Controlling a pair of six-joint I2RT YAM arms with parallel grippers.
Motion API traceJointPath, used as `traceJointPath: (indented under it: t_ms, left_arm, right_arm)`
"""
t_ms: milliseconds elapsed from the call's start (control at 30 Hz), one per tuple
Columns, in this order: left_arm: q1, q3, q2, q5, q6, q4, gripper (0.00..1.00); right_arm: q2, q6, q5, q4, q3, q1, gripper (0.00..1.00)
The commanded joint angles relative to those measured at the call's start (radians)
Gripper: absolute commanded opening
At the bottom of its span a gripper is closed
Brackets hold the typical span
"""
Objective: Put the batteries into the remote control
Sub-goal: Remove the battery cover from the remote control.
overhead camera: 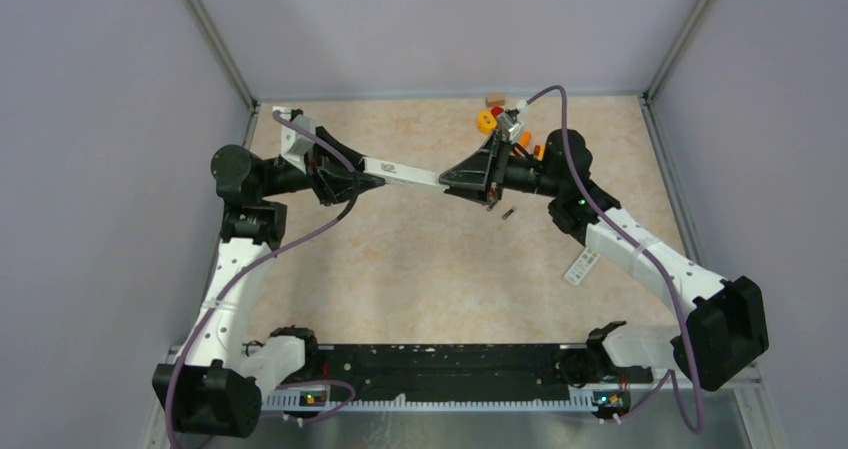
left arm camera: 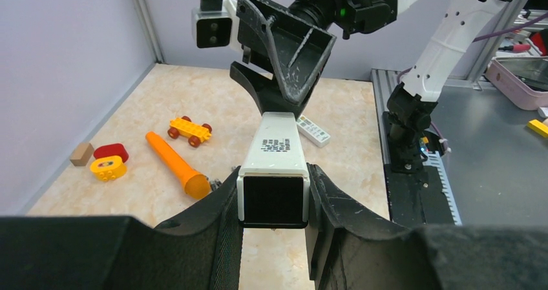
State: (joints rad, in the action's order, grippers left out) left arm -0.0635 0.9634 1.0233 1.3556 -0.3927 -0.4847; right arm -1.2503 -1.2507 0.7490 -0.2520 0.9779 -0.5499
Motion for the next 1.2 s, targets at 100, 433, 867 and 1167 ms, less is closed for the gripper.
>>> traceJointPath:
  t_ms: [100, 433, 867, 1167]
  left_arm:
    - [0.001, 0.046, -0.015, -0.019, 0.023, -0.015, 0.0]
    - [0.001, 0.032, -0.011, 0.008, 0.032, -0.008, 0.0]
    - [0.001, 0.034, -0.002, -0.024, 0.133, 0.113, 0.0]
    - [0.001, 0.037, 0.01, -0.032, 0.223, 0.225, 0.0]
  right_arm:
    - [0.033, 0.06, -0.033, 0.014, 0.007, -0.008, 0.59]
    - [0.025, 0.068, -0.033, 0.018, 0.027, -0.008, 0.41]
    - [0.042, 0.049, -0.031, 0.059, 0.048, -0.007, 0.08]
    - [0.074, 0.033, -0.082, 0.026, 0.012, 0.004, 0.0]
